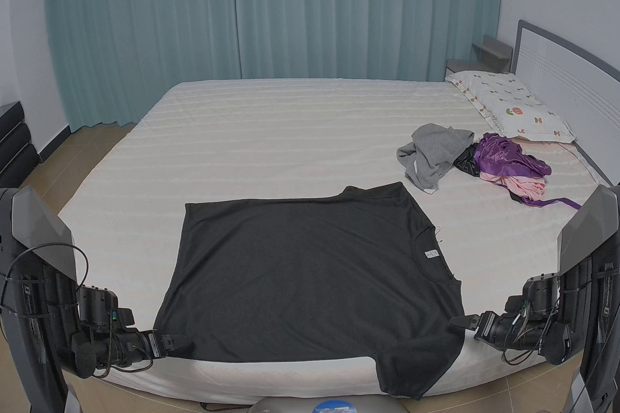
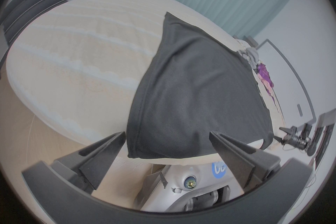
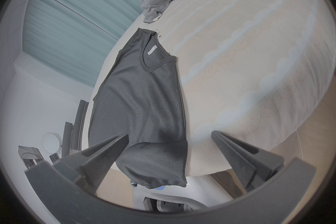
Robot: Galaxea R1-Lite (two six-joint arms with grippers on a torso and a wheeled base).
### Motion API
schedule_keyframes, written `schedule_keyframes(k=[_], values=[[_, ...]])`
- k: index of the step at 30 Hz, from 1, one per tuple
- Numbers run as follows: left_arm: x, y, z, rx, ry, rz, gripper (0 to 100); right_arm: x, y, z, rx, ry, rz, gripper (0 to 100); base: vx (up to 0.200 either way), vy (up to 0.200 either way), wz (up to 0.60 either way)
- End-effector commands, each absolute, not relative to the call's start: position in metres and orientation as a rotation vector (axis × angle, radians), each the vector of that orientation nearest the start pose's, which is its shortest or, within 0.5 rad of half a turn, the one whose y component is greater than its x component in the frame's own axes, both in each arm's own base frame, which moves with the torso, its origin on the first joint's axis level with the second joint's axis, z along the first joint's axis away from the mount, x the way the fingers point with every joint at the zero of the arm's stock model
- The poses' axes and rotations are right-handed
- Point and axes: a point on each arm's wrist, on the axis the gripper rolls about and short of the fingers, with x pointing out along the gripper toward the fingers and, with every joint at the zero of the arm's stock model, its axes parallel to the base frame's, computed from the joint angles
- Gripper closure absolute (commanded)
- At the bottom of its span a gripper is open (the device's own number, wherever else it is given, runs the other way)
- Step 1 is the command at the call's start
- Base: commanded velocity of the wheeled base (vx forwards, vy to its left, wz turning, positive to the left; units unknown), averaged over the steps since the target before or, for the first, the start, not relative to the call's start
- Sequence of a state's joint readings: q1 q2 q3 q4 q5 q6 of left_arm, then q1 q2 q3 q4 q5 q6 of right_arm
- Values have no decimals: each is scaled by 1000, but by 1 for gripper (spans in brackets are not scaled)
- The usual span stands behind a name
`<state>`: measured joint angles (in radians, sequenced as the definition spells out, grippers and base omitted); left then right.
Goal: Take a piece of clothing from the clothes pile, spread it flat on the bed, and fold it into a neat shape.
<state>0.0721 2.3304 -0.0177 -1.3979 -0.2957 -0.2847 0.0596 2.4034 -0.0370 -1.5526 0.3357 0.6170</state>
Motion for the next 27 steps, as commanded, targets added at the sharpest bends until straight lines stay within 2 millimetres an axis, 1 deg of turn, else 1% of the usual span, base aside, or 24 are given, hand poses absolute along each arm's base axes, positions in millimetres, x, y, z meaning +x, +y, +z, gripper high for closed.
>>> schedule_keyframes(k=[1, 12, 13, 21, 27], values=[[201, 7, -50, -389, 971, -89, 0, 220, 21, -46, 685, 886, 122, 0, 0, 0, 0], [210, 2, -54, -356, 954, -119, 0, 221, 22, -44, 683, 875, 128, 0, 0, 0, 0], [210, 2, -54, -356, 955, -119, 100, 221, 22, -44, 682, 874, 130, 0, 0, 0, 0], [200, 7, -51, -393, 976, -99, 100, 220, 23, -44, 679, 880, 128, 0, 0, 0, 0], [200, 11, -51, -408, 972, -78, 100, 223, 24, -46, 672, 874, 132, 0, 0, 0, 0]])
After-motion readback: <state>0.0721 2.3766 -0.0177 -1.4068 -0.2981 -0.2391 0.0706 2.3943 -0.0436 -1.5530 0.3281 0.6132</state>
